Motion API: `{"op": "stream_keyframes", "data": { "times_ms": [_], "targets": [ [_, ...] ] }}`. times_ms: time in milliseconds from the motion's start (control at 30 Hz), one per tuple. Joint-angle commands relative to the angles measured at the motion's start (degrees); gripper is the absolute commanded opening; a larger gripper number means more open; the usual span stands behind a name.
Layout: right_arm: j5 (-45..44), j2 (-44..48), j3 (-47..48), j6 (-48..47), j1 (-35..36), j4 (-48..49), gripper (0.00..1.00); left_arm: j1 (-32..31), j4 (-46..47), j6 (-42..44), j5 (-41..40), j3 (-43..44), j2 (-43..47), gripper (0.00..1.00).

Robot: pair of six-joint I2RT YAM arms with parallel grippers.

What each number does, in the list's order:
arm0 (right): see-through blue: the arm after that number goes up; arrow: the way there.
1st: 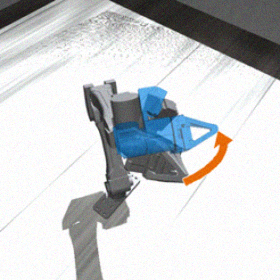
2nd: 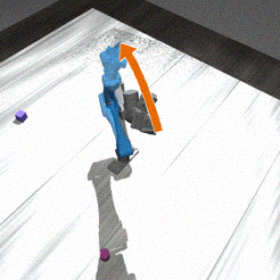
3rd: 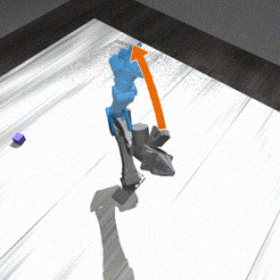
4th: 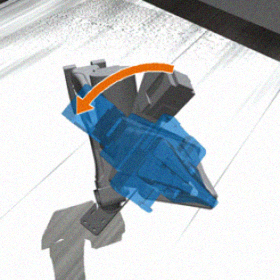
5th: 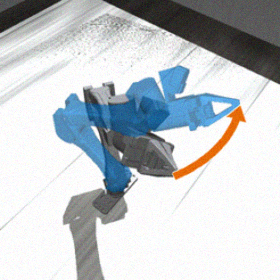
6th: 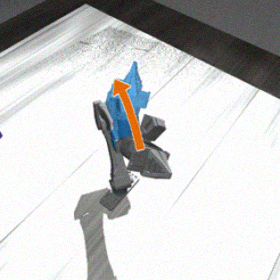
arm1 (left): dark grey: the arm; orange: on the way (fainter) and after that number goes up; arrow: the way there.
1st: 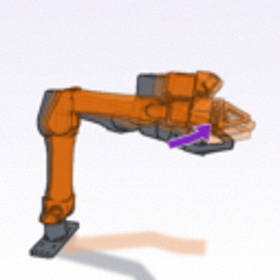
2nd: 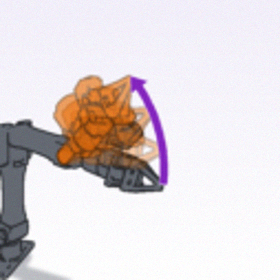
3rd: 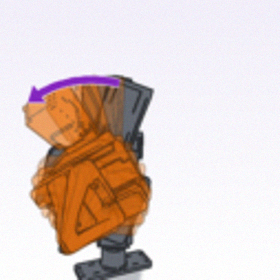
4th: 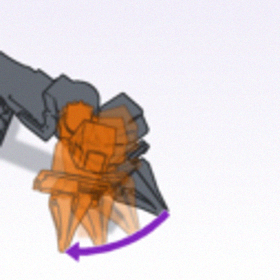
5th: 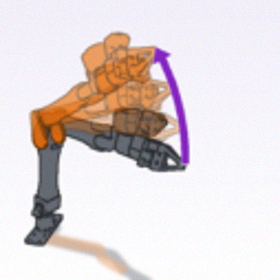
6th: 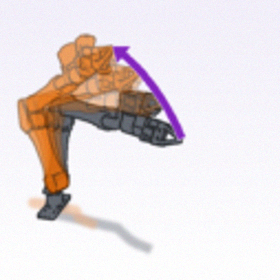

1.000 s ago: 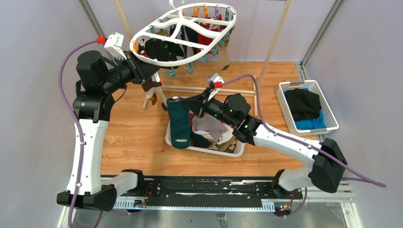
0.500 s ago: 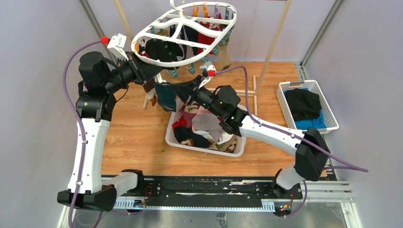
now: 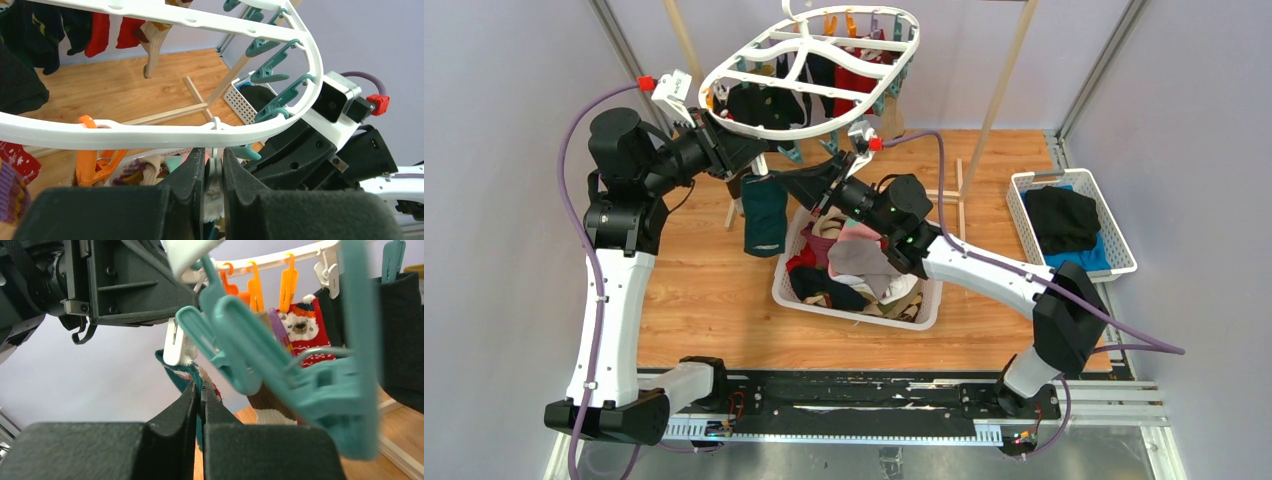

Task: Clip the socks to the hanger
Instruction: Clamp the sock onto the hanger.

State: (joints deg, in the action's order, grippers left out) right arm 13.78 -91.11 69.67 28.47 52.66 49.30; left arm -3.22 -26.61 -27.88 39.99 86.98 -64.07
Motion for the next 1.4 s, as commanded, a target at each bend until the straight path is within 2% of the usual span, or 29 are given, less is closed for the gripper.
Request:
{"op": "stream_keyframes", "data": {
  "times_ms": [0, 733, 1367],
  "targets": [
    [6.7, -1.9, 1.8, 5.0, -2.7, 5.9, 0.00, -0.3, 0.3, 0.1, 4.0, 0.4, 0.6, 0.06],
    [6.1, -4.4, 5.3, 7.7, -3.0, 5.7, 0.00, -0.3, 0.8, -0.3, 5.3, 0.2, 0.4, 0.06],
    [7.7, -6.3, 5.9, 14.0, -4.1, 10.8, 0.00, -0.3, -0.6, 2.0, 5.0, 0.3, 0.8, 0.06]
  ]
}}
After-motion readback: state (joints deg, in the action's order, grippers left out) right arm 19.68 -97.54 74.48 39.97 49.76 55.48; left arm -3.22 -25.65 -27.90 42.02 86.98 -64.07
